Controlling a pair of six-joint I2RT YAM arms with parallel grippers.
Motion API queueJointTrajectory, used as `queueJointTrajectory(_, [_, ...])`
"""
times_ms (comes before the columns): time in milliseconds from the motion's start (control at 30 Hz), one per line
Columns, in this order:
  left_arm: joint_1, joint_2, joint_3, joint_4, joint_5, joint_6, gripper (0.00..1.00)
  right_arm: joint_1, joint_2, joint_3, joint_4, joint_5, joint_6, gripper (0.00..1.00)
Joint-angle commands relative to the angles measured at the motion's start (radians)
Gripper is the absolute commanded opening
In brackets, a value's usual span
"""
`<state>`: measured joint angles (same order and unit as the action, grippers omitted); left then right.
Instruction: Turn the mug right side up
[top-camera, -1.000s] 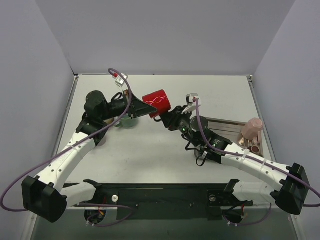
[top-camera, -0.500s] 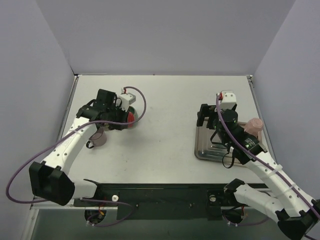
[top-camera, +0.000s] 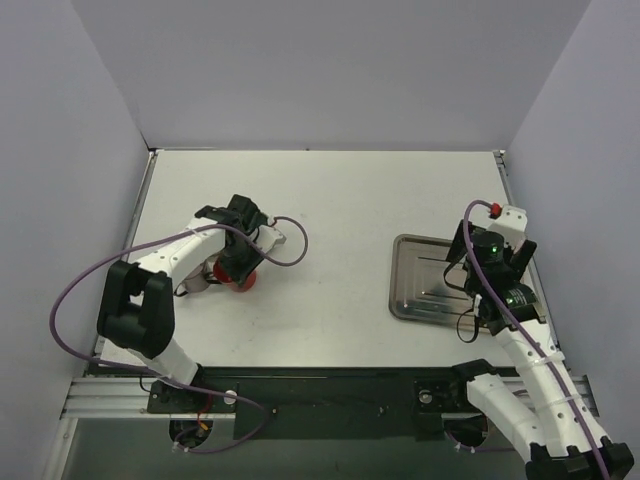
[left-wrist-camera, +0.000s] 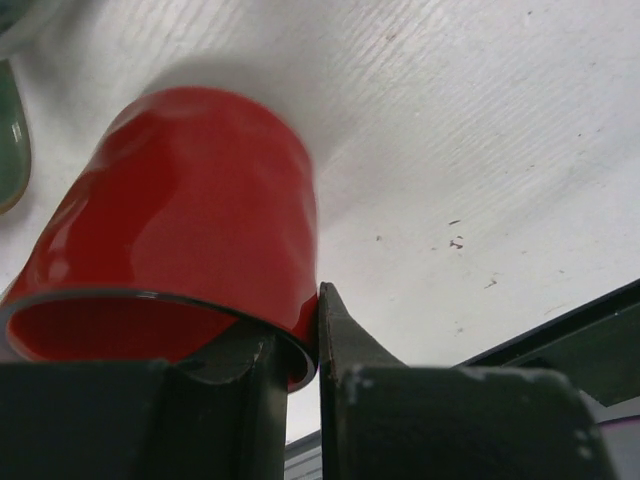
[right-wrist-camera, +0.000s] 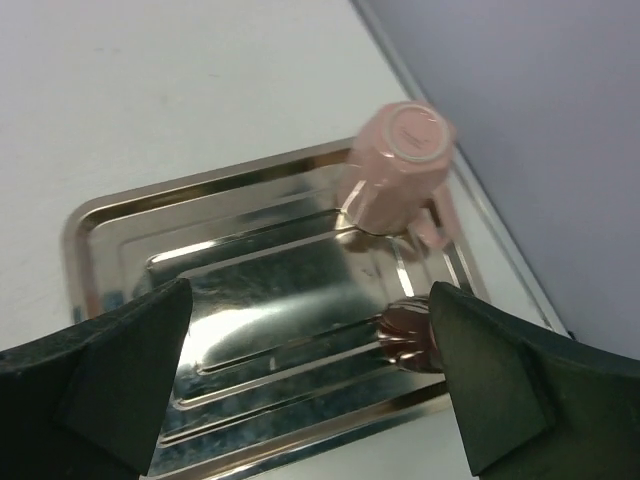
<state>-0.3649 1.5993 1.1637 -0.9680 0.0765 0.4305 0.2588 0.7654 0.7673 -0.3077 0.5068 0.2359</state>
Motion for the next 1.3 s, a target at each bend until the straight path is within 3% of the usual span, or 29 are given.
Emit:
queueJointTrajectory(0, [-0.019,0.047,0.030,0.000,-0.060,0.050,0.13,-0.113,-0.018,-0.054,-0.011,0.255,0.130,1.00])
queueJointTrajectory(333, [-0.028,-0.007,0.050,-0.035,0.006,0.076,0.52,-0.561,0.003,-0.187,0.027,-0.032,0.364,1.00])
queueJointTrajectory(600, [-0.029,-0.119,0.103,-0.098,0.080,0.064,0.54,-0.788,0.097,-0.281,0.082,-0.244,0.581,0.93])
queueJointTrajectory(633, [-0.029,-0.127,0.100,-0.100,0.080,0.062,0.54,-0.828,0.100,-0.289,0.084,-0.249,0.612,0.85])
queueJointTrajectory(733, [-0.029,-0.162,0.094,-0.101,0.080,0.060,0.54,-0.920,0.133,-0.318,0.131,-0.338,0.661,0.75])
queueJointTrajectory(833, [-0.032,-0.176,0.091,-0.100,0.080,0.054,0.54,-0.934,0.195,-0.312,0.165,-0.404,0.657,0.66])
queueJointTrajectory(1100, [-0.040,-0.180,0.096,-0.094,0.082,0.051,0.54,-0.934,0.340,-0.335,0.252,-0.499,0.681,0.60])
queueJointTrajectory(1200, [-0.042,-0.179,0.096,-0.084,0.083,0.053,0.54,-0.854,0.353,-0.338,0.263,-0.536,0.681,0.57])
queueJointTrajectory(1267, [-0.043,-0.174,0.100,-0.083,0.085,0.050,0.54,-0.747,0.339,-0.324,0.240,-0.469,0.662,0.58])
